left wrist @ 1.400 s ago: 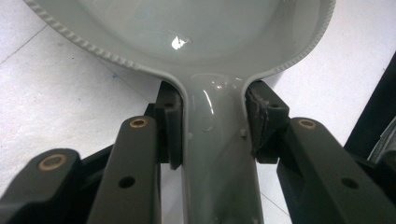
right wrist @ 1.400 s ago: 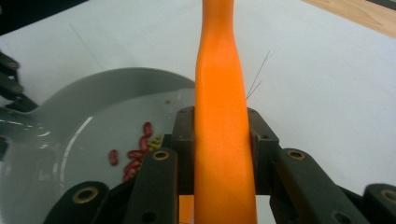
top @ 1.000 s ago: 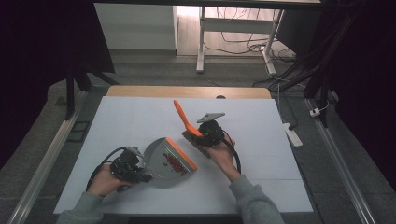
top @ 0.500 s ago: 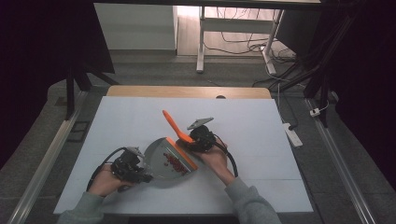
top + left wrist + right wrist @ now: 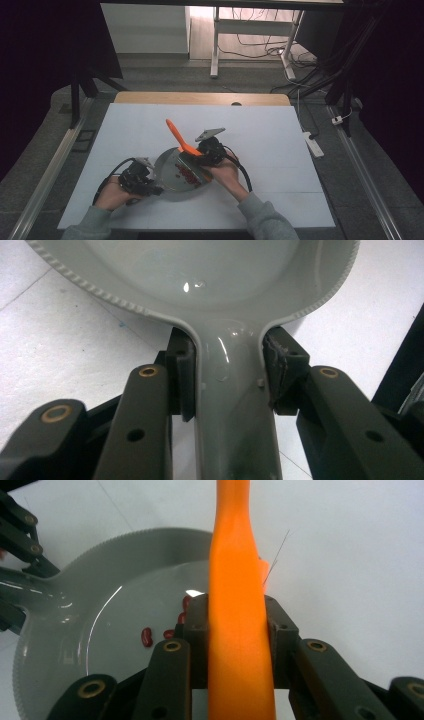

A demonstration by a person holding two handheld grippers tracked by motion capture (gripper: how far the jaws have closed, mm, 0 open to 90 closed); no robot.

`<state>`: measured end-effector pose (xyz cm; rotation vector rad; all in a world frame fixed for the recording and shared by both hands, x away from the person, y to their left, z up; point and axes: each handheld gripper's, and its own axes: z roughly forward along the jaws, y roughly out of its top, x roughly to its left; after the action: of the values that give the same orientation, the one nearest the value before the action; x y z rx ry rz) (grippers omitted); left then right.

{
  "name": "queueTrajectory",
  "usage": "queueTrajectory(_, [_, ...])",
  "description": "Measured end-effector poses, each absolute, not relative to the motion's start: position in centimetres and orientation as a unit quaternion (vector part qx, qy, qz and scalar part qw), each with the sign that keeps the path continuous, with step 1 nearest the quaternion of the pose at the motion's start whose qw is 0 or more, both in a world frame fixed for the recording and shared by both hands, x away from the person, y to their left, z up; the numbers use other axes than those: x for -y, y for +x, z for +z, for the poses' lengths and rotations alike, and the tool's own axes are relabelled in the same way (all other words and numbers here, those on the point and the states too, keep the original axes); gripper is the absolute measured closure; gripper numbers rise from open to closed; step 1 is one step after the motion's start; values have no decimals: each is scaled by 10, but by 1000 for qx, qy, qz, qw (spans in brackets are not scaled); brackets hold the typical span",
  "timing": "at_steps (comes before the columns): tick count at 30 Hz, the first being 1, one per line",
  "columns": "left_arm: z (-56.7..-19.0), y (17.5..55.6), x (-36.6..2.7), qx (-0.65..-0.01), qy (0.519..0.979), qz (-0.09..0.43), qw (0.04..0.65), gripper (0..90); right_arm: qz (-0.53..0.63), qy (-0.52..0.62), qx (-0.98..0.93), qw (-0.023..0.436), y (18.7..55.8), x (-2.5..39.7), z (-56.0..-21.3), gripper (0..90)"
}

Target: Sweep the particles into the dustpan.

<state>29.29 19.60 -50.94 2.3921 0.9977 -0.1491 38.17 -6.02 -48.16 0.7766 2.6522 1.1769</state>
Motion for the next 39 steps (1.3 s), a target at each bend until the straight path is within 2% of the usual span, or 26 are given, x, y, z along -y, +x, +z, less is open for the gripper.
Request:
queueTrajectory(9, [-510,291,-198,-371,883,-47,285,615,415,264,-867,81,382,73,-466,707])
queueTrajectory(39, [-513,286,-207,-396,862,-34,315,615,431,281,-851,102,385,112,-450,707])
